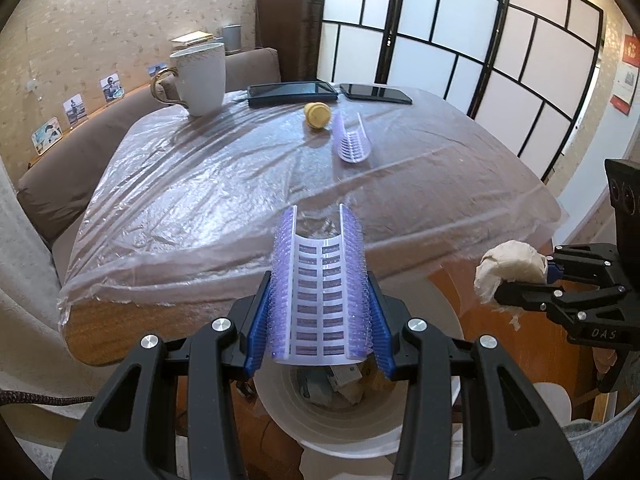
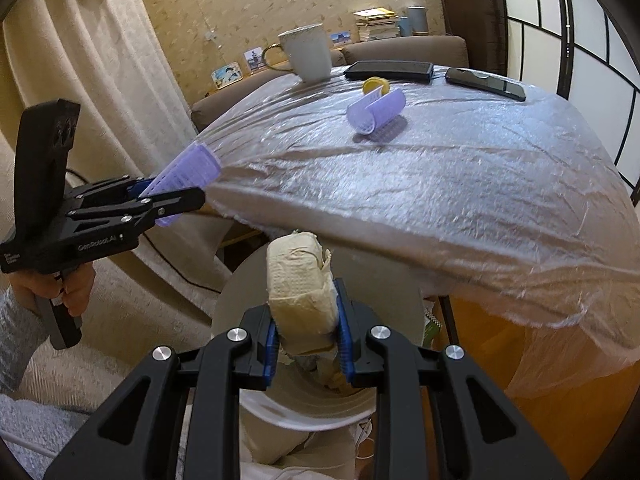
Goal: Collect trash
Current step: 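Carry the purple roller with the left tool while the right tool carries the beige paper to the bin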
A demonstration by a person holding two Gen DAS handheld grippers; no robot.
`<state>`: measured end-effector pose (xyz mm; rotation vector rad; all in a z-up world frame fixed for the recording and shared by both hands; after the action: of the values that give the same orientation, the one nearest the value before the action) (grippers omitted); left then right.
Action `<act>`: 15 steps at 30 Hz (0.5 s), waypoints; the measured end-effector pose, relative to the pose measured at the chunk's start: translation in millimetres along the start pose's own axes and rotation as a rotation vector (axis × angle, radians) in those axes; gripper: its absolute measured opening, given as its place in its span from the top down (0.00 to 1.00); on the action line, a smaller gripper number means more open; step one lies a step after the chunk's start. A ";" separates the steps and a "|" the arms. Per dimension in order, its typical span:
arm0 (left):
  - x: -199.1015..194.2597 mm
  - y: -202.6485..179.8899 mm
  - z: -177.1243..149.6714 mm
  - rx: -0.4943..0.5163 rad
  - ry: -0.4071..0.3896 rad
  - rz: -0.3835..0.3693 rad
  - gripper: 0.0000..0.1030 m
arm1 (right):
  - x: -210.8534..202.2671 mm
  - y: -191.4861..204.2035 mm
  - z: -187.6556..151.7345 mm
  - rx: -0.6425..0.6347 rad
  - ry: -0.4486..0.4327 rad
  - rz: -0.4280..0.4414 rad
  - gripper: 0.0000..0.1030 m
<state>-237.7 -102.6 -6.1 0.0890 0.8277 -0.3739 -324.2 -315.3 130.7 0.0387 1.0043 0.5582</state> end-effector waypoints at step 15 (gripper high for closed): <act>10.2 -34.0 -31.6 0.071 0.083 -0.053 0.57 | 6.2 15.5 -37.5 -0.002 0.071 0.049 0.77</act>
<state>-265.8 -130.2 -32.7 0.1496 0.9003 -0.4519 -358.6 -307.4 109.7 0.0417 1.0746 0.6085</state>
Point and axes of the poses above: each gripper's, at about its wrist camera, not at the fingertips, and x roughly the way its jaws point, y to its left, z to its top, the point moved 8 cm from there along x, roughly the way its jaws point, and after that the axes turned 2 degrees about -y, right-handed, at the moved point
